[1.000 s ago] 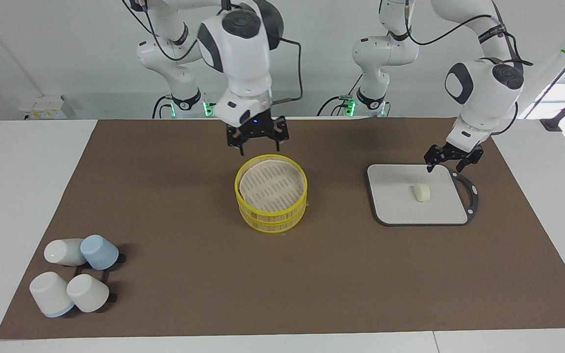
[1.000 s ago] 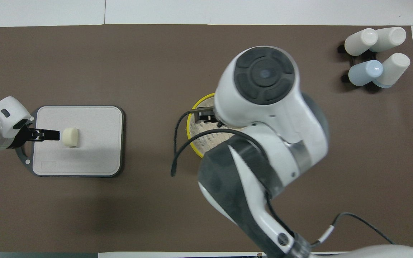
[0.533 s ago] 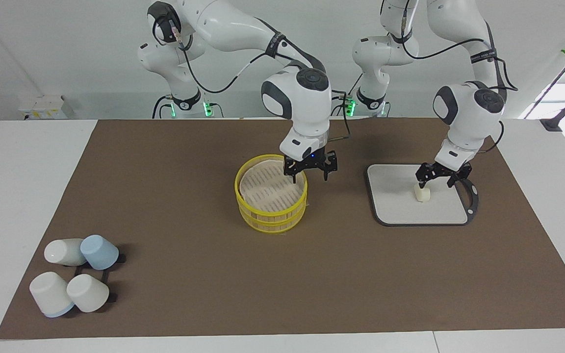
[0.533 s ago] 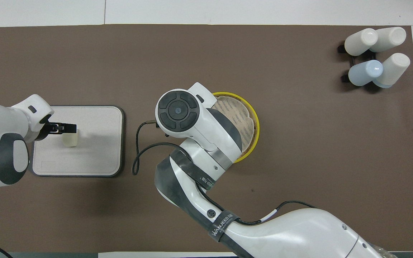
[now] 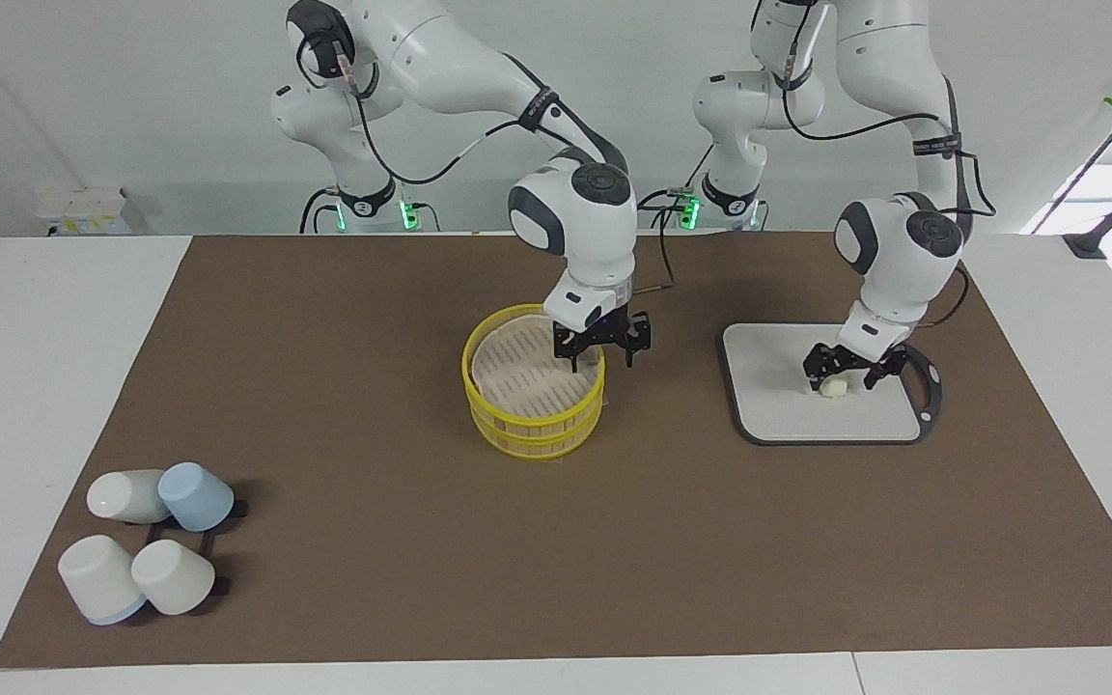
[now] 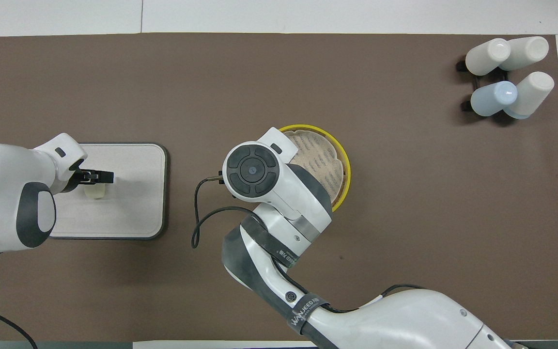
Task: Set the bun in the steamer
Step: 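Lift the lid aside with the right gripper while the left gripper carries the bun, then lower the bun into the open steamer and open the left gripper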
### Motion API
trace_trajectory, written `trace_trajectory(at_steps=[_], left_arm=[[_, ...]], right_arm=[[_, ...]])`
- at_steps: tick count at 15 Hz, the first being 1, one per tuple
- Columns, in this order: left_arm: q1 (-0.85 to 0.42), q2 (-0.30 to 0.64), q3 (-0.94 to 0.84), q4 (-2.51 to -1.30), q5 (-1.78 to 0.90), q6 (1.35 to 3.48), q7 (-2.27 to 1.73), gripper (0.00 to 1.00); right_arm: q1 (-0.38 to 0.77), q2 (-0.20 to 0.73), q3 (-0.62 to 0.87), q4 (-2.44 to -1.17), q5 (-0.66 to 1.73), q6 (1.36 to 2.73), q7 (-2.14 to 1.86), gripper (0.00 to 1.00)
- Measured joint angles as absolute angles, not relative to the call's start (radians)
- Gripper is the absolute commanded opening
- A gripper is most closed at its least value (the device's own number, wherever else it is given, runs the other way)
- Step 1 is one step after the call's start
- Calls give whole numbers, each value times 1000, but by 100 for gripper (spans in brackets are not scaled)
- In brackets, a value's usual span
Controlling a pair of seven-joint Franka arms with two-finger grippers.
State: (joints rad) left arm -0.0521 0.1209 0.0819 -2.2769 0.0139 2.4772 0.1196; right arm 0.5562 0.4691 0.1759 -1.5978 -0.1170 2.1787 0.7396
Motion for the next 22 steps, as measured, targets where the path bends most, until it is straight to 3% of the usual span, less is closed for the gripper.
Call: trace_trajectory(at_steps=[2, 4, 7, 11, 14, 18, 20, 22], left_arm=[[-59, 121, 82, -2278, 14, 2477, 115, 41], [-61, 121, 82, -2280, 14, 2477, 111, 32], [-66, 120, 82, -2284, 14, 2473, 110, 28], [-90, 116, 82, -2220, 13, 2349, 72, 28], [-180, 125, 81, -1990, -9, 2098, -118, 28], [-442, 227, 72, -1631, -50, 1892, -548, 24], [-558, 292, 68, -1543, -71, 1907, -672, 26], [-660, 338, 69, -1535, -73, 2008, -746, 30]], right_arm=[[555, 465, 174, -1600, -117, 2177, 740, 0], [553, 461, 174, -1599, -117, 2163, 740, 0], [552, 459, 176, -1569, -120, 2122, 720, 0], [457, 456, 166, -1376, -122, 1769, 487, 0], [305, 419, 164, -1300, -121, 1570, 249, 0], [168, 387, 160, -1298, -177, 1407, -24, 0], [120, 387, 160, -1312, -209, 1399, -119, 0], [76, 387, 160, -1332, -216, 1400, -175, 0]])
